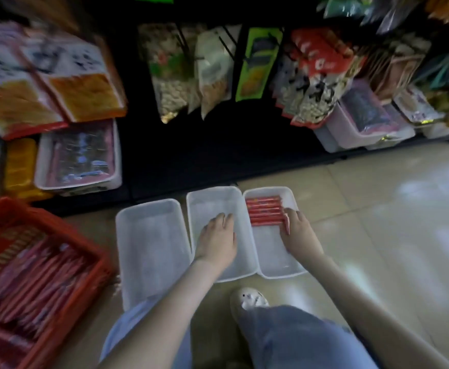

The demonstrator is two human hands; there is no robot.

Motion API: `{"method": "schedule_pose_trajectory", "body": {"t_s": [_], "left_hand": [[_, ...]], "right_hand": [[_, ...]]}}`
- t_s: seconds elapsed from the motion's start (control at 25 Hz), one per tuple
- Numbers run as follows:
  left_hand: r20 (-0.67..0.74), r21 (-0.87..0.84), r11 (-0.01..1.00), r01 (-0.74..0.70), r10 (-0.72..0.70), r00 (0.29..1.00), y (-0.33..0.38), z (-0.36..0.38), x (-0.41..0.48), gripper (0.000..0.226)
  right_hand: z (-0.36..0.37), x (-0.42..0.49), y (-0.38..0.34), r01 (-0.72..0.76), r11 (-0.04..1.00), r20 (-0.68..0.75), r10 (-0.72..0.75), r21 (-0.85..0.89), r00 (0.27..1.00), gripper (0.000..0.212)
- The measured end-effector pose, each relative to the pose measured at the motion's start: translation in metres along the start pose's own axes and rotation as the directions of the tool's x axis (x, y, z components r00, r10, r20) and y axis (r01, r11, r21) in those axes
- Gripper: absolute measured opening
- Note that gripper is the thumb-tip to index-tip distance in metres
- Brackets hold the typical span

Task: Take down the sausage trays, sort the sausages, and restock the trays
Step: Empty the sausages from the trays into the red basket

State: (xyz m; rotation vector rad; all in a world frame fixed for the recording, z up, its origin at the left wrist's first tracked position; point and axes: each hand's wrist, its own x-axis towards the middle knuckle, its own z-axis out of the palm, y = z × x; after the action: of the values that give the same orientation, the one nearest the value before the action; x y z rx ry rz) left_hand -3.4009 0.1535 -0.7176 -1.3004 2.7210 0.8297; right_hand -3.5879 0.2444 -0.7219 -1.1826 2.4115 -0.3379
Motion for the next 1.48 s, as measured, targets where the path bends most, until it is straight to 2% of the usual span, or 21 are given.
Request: {"method": "schedule_pose_trajectory", "body": {"t_s": [0.12, 0.2, 0.4, 0.44, 0.52, 0.56, 0.6, 0.68, 0.76, 0.84, 0.88, 0.96, 1.0, 1.04, 1.08, 1.12, 1.16, 1.24, 1.32, 1.4, 1.48], "left_hand": [[0.116, 0.037, 0.999, -0.008, 0.004, 0.993, 0.010, 0.074, 0.050, 0.053], [0.149, 0.101, 0.994, -0.051, 0.036, 0.988, 0.013, 0.122, 0.079, 0.053], [0.242, 0.215, 0.974, -0.070, 0.016, 0.970, 0.005, 0.194, 0.130, 0.058], [0.249, 0.223, 0.973, -0.067, 0.009, 0.968, 0.002, 0.203, 0.136, 0.059], [0.205, 0.252, 0.962, -0.104, 0.052, 0.977, -0.001, 0.215, 0.143, 0.062], [0.175, 0.262, 0.957, -0.127, 0.083, 0.981, -0.002, 0.220, 0.144, 0.062], [0.123, 0.261, 0.954, -0.146, 0.117, 0.985, -0.002, 0.227, 0.146, 0.059], [0.014, 0.182, 0.973, -0.140, 0.140, 0.990, 0.002, 0.235, 0.150, 0.050], [-0.023, -0.052, 0.998, -0.020, 0.019, 1.000, 0.014, 0.230, 0.159, 0.042], [0.053, -0.297, 0.943, 0.149, -0.140, 0.989, 0.024, 0.222, 0.168, 0.035], [0.074, -0.380, 0.902, 0.203, -0.189, 0.979, 0.028, 0.215, 0.172, 0.030], [0.037, -0.523, 0.807, 0.273, -0.298, 0.954, 0.028, 0.201, 0.176, 0.023], [0.017, -0.594, 0.745, 0.304, -0.366, 0.930, 0.024, 0.194, 0.176, 0.022], [0.014, -0.654, 0.679, 0.335, -0.432, 0.902, 0.019, 0.189, 0.175, 0.021], [0.028, -0.704, 0.610, 0.365, -0.489, 0.872, 0.014, 0.185, 0.173, 0.019], [0.048, -0.742, 0.548, 0.386, -0.530, 0.846, 0.009, 0.184, 0.170, 0.016], [0.076, -0.769, 0.498, 0.401, -0.552, 0.831, 0.005, 0.182, 0.167, 0.014], [0.115, -0.781, 0.464, 0.418, -0.551, 0.826, -0.003, 0.179, 0.159, 0.014], [0.147, -0.774, 0.455, 0.439, -0.546, 0.825, -0.007, 0.178, 0.154, 0.015], [0.194, -0.763, 0.444, 0.470, -0.536, 0.822, -0.010, 0.180, 0.150, 0.015], [0.236, -0.776, 0.398, 0.490, -0.536, 0.810, -0.014, 0.184, 0.148, 0.016]], "right_hand": [[0.058, 0.039, 0.083, -0.160, 0.987, 0.097, 0.162, -0.028, 0.982, 0.054], [0.093, 0.062, 0.121, -0.266, 0.963, 0.151, 0.269, -0.037, 0.951, 0.054], [0.168, 0.115, 0.167, -0.336, 0.942, 0.220, 0.333, -0.026, 0.917, 0.072], [0.179, 0.123, 0.172, -0.367, 0.928, 0.189, 0.372, -0.060, 0.909, 0.063], [0.189, 0.131, 0.176, -0.551, 0.835, 0.149, 0.544, 0.001, 0.825, 0.036], [0.191, 0.132, 0.176, -0.622, 0.779, 0.176, 0.604, 0.073, 0.777, 0.034], [0.191, 0.130, 0.175, -0.645, 0.746, 0.220, 0.610, 0.166, 0.761, 0.033], [0.186, 0.120, 0.168, -0.596, 0.721, 0.246, 0.543, 0.353, 0.803, 0.025], [0.174, 0.104, 0.149, -0.417, 0.759, 0.168, 0.387, 0.500, 0.907, 0.011], [0.167, 0.100, 0.133, -0.169, 0.804, 0.104, 0.133, 0.570, 0.986, 0.008], [0.166, 0.103, 0.127, -0.073, 0.810, 0.101, 0.017, 0.581, 0.995, 0.012], [0.168, 0.115, 0.122, 0.058, 0.815, 0.046, -0.103, 0.577, 0.994, 0.019], [0.172, 0.125, 0.124, 0.115, 0.846, -0.027, -0.119, 0.520, 0.993, 0.024], [0.178, 0.137, 0.129, 0.149, 0.914, -0.082, -0.127, 0.377, 0.988, 0.034], [0.183, 0.148, 0.136, 0.136, 0.978, -0.051, -0.130, 0.161, 0.990, 0.049], [0.187, 0.157, 0.140, 0.122, 0.990, 0.057, -0.118, -0.075, 0.991, 0.065], [0.192, 0.164, 0.146, 0.150, 0.953, 0.148, -0.113, -0.265, 0.982, 0.076], [0.200, 0.165, 0.149, 0.189, 0.860, 0.200, -0.104, -0.474, 0.974, 0.085], [0.207, 0.156, 0.147, 0.175, 0.799, 0.193, -0.075, -0.576, 0.978, 0.075], [0.211, 0.148, 0.148, 0.205, 0.793, 0.167, -0.133, -0.574, 0.977, 0.053], [0.210, 0.142, 0.152, 0.196, 0.824, 0.219, -0.090, -0.531, 0.972, 0.031]]}}
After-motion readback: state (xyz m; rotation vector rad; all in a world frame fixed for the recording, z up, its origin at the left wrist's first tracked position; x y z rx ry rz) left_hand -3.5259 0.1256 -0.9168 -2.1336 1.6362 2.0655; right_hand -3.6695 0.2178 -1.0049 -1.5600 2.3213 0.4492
